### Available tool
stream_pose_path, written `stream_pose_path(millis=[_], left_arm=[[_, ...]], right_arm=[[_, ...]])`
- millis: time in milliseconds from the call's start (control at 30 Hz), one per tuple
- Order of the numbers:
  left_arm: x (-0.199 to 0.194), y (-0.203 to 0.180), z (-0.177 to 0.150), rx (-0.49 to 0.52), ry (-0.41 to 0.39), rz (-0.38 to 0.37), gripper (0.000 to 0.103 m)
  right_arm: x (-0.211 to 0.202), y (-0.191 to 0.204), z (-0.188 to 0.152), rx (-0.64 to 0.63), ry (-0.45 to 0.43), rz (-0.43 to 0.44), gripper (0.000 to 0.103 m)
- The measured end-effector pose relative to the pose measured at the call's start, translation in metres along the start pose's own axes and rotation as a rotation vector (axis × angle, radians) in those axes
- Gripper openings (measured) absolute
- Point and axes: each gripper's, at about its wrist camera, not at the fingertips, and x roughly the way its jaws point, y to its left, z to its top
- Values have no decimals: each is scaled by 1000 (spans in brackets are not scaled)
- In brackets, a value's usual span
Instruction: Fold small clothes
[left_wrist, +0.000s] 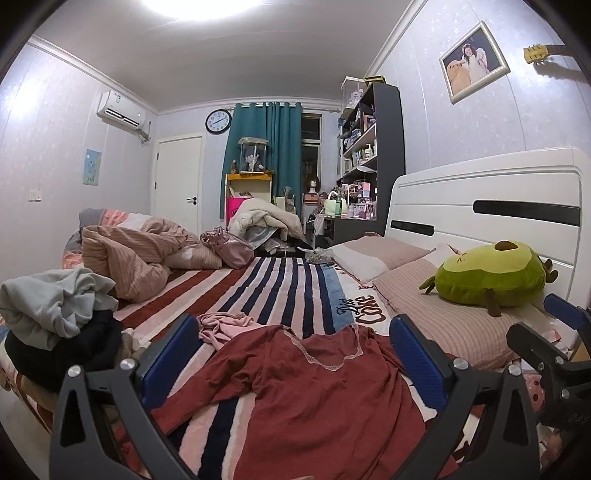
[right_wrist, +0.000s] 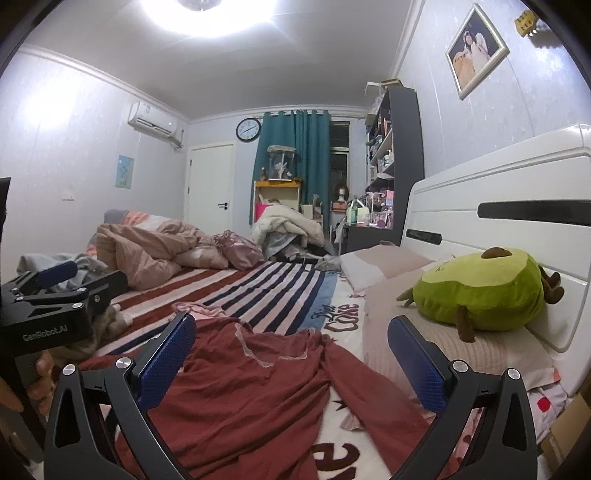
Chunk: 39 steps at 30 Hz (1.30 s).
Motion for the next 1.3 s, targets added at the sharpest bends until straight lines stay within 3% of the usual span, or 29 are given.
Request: stream_pose_path(millis=[1033,1300], left_arm=[[0,1,-1,1,3,5,102],[13,17,-9,18,43,57,102]], right_arm=[[4,-7,-5,28,18,-11,103],[9,-2,-10,26,40,-1,103]])
